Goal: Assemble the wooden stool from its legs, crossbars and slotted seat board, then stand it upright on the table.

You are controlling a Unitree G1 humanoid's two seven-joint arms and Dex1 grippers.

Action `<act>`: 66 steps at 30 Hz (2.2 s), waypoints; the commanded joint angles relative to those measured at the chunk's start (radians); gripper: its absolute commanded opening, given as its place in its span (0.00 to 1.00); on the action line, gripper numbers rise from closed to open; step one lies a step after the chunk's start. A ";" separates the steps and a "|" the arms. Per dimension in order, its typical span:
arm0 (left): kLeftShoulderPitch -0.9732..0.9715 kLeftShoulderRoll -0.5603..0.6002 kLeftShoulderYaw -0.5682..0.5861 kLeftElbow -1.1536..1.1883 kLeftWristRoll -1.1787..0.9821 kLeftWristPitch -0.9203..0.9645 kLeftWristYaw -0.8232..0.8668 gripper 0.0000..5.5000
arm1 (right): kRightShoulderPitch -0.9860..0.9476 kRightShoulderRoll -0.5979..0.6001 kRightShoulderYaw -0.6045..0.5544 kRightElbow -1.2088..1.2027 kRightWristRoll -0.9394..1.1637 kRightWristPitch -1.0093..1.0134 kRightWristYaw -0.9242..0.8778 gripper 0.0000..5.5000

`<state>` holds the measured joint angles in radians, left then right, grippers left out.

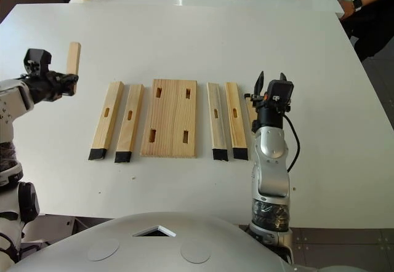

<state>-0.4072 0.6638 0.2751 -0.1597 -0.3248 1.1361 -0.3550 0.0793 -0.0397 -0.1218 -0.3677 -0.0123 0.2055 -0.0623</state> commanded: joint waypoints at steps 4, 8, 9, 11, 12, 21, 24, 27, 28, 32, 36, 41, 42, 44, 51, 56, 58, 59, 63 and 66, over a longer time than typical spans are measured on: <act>-0.146 -0.118 0.060 -0.144 -0.253 -0.253 -0.211 0.24 | -0.175 -0.215 -0.131 -0.064 0.414 0.172 0.354 0.44; -0.060 -0.185 -0.044 -0.272 -0.333 -0.369 -0.326 0.24 | -0.269 -0.338 -0.171 -0.040 0.668 0.329 0.544 0.44; -0.027 -0.202 -0.076 -0.297 -0.327 -0.410 -0.340 0.24 | -0.300 -0.376 -0.177 -0.032 0.736 0.373 0.598 0.44; 0.043 -0.246 -0.118 -0.324 -0.318 -0.513 -0.377 0.24 | -0.358 -0.441 -0.188 -0.014 0.834 0.435 0.686 0.44; 0.073 -0.261 -0.137 -0.328 -0.310 -0.560 -0.395 0.24 | -0.380 -0.474 -0.190 -0.006 0.876 0.461 0.731 0.44; 0.094 -0.320 -0.193 -0.260 -0.474 -0.586 -0.497 0.24 | -0.514 -0.658 -0.100 0.058 0.981 0.553 1.063 0.60; 0.112 -0.326 -0.230 -0.270 -0.478 -0.597 -0.520 0.24 | -0.554 -0.657 -0.046 0.084 0.956 0.545 1.105 0.60; 0.132 -0.320 -0.270 -0.291 -0.461 -0.619 -0.542 0.24 | -0.589 -0.653 -0.010 0.109 0.944 0.551 1.125 0.60; 0.141 -0.314 -0.285 -0.295 -0.450 -0.630 -0.551 0.24 | -0.602 -0.655 -0.001 0.113 0.949 0.560 1.136 0.60; 0.169 -0.280 -0.348 -0.297 -0.363 -0.696 -0.591 0.24 | -0.625 -0.680 0.036 0.101 0.959 0.596 1.185 0.60; 0.171 -0.278 -0.382 -0.281 -0.311 -0.732 -0.586 0.24 | -0.619 -0.702 0.048 0.076 0.983 0.633 1.234 0.60; 0.168 -0.280 -0.391 -0.284 -0.302 -0.748 -0.573 0.24 | -0.631 -0.692 0.036 0.076 0.998 0.650 1.233 0.60; 0.169 -0.281 -0.393 -0.287 -0.304 -0.747 -0.572 0.24 | -0.632 -0.690 0.037 0.075 0.998 0.649 1.231 0.60; 0.169 -0.282 -0.396 -0.295 -0.308 -0.743 -0.570 0.24 | -0.628 -0.687 0.043 0.071 0.991 0.644 1.228 0.60; 0.170 -0.266 -0.400 -0.327 -0.358 -0.692 -0.576 0.24 | -0.630 -0.686 0.073 0.064 0.979 0.643 1.246 0.60; 0.168 -0.254 -0.399 -0.337 -0.381 -0.670 -0.579 0.24 | -0.627 -0.691 0.090 0.054 0.980 0.646 1.262 0.56; 0.164 -0.249 -0.398 -0.335 -0.384 -0.666 -0.583 0.24 | -0.627 -0.694 0.088 0.049 0.987 0.652 1.262 0.52; 0.164 -0.247 -0.398 -0.335 -0.385 -0.665 -0.585 0.24 | -0.627 -0.695 0.087 0.047 0.989 0.654 1.263 0.50; 0.172 -0.235 -0.402 -0.336 -0.385 -0.669 -0.594 0.24 | -0.630 -0.699 0.086 0.043 0.989 0.660 1.265 0.40; 0.177 -0.228 -0.407 -0.339 -0.385 -0.673 -0.596 0.24 | -0.634 -0.701 0.086 0.044 0.986 0.663 1.268 0.29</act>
<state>-0.2347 0.4218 -0.1238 -0.4873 -0.7127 0.4641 -0.9433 -0.5295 -0.7228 -0.0379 -0.3109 0.9726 0.8617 1.1975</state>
